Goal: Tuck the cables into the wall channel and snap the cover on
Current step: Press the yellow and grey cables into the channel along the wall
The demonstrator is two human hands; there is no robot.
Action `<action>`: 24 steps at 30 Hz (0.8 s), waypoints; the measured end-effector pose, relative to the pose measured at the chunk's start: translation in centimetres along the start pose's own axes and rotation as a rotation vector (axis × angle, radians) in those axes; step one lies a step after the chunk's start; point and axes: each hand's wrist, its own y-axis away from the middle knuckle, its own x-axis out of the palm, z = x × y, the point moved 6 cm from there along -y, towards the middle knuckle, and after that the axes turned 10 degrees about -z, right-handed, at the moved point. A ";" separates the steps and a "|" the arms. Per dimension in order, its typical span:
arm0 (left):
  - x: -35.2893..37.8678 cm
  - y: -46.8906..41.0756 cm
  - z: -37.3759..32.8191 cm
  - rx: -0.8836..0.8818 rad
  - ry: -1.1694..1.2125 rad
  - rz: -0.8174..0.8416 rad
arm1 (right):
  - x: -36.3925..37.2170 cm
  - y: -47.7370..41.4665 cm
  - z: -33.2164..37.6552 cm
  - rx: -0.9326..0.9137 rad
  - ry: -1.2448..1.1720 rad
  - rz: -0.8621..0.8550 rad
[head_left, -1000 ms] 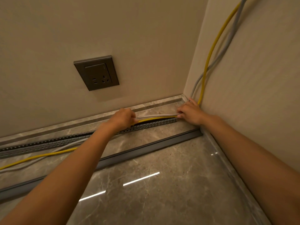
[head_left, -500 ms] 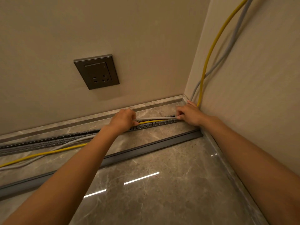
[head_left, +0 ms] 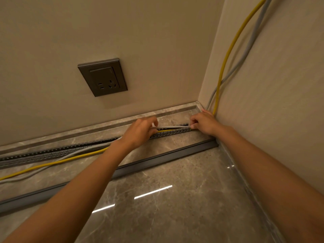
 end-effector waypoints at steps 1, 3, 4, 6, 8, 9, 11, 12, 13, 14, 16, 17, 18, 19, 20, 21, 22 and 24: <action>0.1 0.1 -0.2 0.021 -0.022 -0.031 | 0.0 0.0 0.0 0.004 0.010 0.004; 0.5 0.3 -0.4 0.049 -0.118 -0.048 | 0.0 0.1 -0.1 0.012 0.025 0.022; 0.7 0.4 -0.5 0.063 -0.169 -0.041 | 0.0 0.2 -0.1 0.015 0.027 0.036; 0.9 0.5 -0.7 0.082 -0.248 -0.021 | 0.1 0.4 -0.1 0.014 0.035 0.063; 0.8 0.4 -0.9 0.071 -0.277 -0.017 | 0.3 0.5 -0.2 0.013 0.047 0.075; 0.7 0.3 -0.9 0.046 -0.271 -0.021 | 0.4 0.5 -0.3 0.014 0.055 0.079; 0.4 0.1 -1.0 -0.034 -0.233 -0.026 | 0.6 0.5 -0.3 0.014 0.063 0.076; 0.3 -0.1 -1.0 -0.082 -0.211 -0.020 | 0.6 0.6 -0.3 0.018 0.059 0.076; 0.3 -0.2 -1.0 -0.130 -0.196 -0.005 | 0.7 0.6 -0.3 0.022 0.062 0.080; 0.4 -0.3 -1.0 -0.169 -0.193 0.017 | 0.7 0.6 -0.2 0.026 0.077 0.089; 0.6 -0.4 -1.0 -0.213 -0.203 0.050 | 0.7 0.4 -0.1 0.036 0.118 0.113; 0.7 -0.5 -1.0 -0.230 -0.208 0.056 | 0.7 0.3 0.0 0.042 0.126 0.117; 0.6 -0.6 -0.9 -0.250 -0.216 0.061 | 0.7 0.1 0.1 0.047 0.129 0.114; 0.5 -0.7 -0.8 -0.275 -0.229 0.068 | 0.6 0.0 0.1 0.052 0.135 0.109; 0.4 -0.8 -0.7 -0.299 -0.247 0.077 | 0.5 -0.1 0.1 0.061 0.141 0.113; 0.2 -0.9 -0.6 -0.319 -0.267 0.087 | 0.6 -0.1 0.1 0.072 0.151 0.127; 0.1 -1.0 -0.5 -0.338 -0.280 0.098 | 0.5 -0.1 0.2 0.082 0.166 0.152; -0.1 -1.2 -0.3 -0.365 -0.287 0.107 | 0.5 -0.1 0.4 0.097 0.199 0.208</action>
